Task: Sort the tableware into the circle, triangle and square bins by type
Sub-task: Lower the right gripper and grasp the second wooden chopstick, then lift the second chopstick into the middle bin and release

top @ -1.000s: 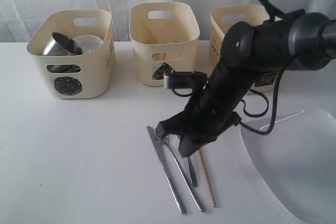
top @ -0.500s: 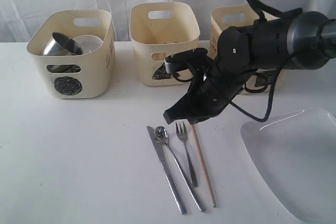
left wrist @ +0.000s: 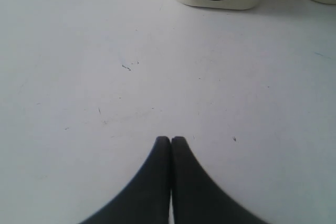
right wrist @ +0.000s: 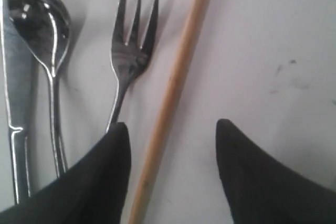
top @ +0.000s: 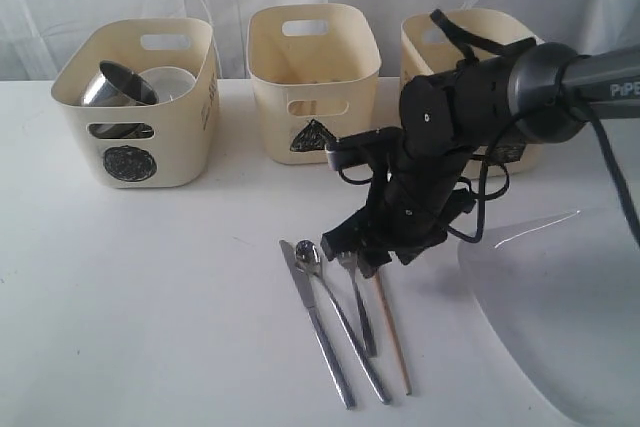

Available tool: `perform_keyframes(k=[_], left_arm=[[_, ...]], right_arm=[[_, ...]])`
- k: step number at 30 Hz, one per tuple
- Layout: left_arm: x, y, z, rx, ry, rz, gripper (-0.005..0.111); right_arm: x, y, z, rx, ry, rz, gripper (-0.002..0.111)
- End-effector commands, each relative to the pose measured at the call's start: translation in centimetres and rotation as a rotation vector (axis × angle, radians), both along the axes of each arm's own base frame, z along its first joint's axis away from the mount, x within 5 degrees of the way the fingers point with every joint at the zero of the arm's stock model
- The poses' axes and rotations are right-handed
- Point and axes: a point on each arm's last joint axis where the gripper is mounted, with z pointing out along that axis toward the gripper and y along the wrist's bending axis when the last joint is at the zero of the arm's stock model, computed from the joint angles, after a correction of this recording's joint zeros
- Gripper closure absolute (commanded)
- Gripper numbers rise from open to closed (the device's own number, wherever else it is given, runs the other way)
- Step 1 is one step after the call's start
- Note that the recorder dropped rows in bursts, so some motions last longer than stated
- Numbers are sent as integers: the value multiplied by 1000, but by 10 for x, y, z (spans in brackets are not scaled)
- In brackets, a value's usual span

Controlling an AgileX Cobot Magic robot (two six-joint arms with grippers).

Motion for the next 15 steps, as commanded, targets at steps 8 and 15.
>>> perform_keyframes(k=[8, 15], left_arm=[[0, -1, -1, -5, -3, -7, 107], [0, -1, -1, -5, -3, -7, 107]], right_arm=[[1, 0, -24, -17, 85, -43, 74], [2, 0, -36, -26, 112, -45, 88]])
